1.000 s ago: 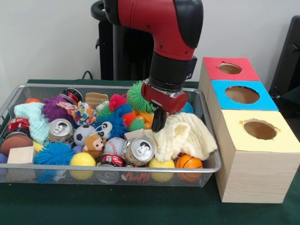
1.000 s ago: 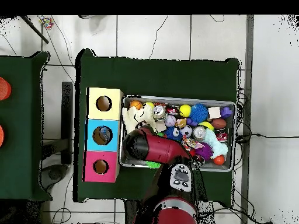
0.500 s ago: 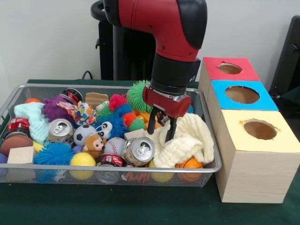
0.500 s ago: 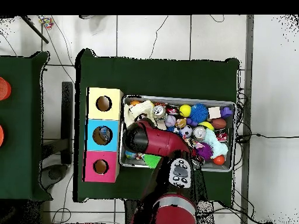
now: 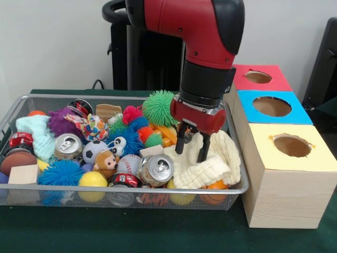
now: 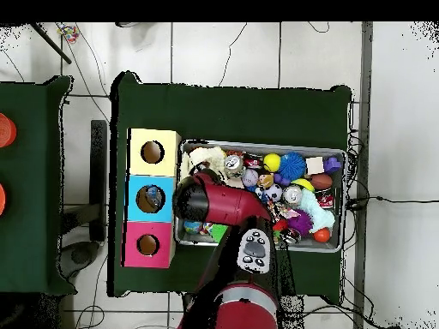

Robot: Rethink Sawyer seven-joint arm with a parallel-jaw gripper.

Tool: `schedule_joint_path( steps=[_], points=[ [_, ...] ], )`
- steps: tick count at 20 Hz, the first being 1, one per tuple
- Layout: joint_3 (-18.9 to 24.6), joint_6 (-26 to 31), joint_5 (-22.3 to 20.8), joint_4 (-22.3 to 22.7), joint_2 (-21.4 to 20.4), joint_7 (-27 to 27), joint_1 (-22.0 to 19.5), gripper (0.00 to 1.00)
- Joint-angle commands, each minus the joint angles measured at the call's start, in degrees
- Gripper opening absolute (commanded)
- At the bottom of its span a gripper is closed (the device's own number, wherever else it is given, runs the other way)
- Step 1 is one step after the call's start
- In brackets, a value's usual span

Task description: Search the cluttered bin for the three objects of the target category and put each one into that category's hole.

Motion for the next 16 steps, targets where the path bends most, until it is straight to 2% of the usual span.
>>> schedule_joint_path(
  steps=[1, 5, 9, 10, 14, 16],
  points=[
    [3.4, 4.5, 3.0, -4.1, 3.7, 6.7, 1.2, 1.00],
    [3.3, 2.2, 3.8, -4.7, 5.4, 7.5, 1.6, 1.00],
    [4.0, 1.1, 3.9, -4.0, 5.5, 7.3, 1.5, 1.00],
    [3.8, 1.0, 2.9, -4.3, 5.5, 6.0, 1.6, 0.00],
    [3.1, -1.0, 3.9, -4.3, 6.3, 7.7, 1.7, 0.00],
    [4.2, -1.0, 3.2, -3.6, 5.9, 6.9, 0.6, 0.00]
  ],
)
